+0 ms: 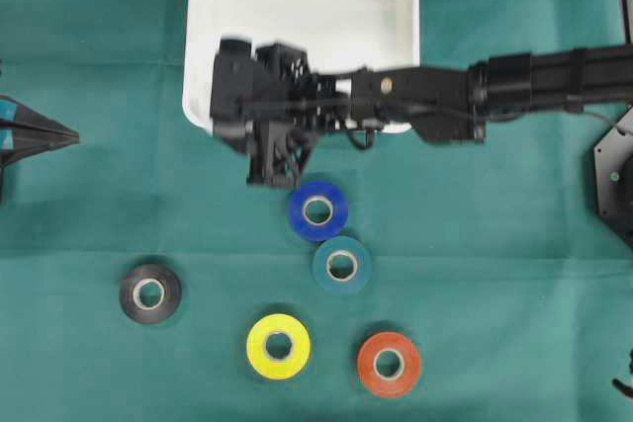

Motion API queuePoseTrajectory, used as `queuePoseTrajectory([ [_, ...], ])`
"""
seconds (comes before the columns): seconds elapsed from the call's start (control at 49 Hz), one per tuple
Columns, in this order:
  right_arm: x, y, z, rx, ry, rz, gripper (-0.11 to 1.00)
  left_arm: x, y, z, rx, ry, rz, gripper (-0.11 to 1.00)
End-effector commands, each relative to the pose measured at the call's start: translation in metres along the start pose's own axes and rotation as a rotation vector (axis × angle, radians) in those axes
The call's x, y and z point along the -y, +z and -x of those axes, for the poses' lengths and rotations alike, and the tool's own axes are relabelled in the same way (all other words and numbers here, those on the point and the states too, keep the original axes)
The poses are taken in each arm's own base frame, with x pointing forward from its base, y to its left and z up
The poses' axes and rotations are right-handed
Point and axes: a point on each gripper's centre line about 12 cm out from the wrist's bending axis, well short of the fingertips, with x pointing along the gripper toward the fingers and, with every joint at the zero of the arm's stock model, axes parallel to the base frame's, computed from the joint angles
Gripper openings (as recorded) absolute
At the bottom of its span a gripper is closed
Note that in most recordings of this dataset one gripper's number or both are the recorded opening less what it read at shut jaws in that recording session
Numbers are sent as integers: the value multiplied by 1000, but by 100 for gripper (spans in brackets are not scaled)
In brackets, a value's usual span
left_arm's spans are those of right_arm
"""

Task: Put the tape into the white case with the right arm.
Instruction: 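Carry the white roll into the white tray and release it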

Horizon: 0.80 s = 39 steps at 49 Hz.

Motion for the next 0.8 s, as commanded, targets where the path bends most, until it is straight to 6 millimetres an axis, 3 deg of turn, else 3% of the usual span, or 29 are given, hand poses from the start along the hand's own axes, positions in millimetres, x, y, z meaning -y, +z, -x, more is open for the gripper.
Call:
queuePoseTrajectory([
  [0.0, 18, 29, 19, 86, -28, -1, 2, -1, 4, 0, 9, 4, 0, 0],
  [0.204, 64, 33, 21, 101, -111, 11, 2, -1, 4, 0, 9, 4, 0, 0],
  [0.408, 94, 30, 20, 99, -158, -21, 2, -1, 4, 0, 9, 4, 0, 0],
  [0.775, 102, 18, 7, 67, -168, -30, 2, -1, 4, 0, 9, 4, 0, 0],
])
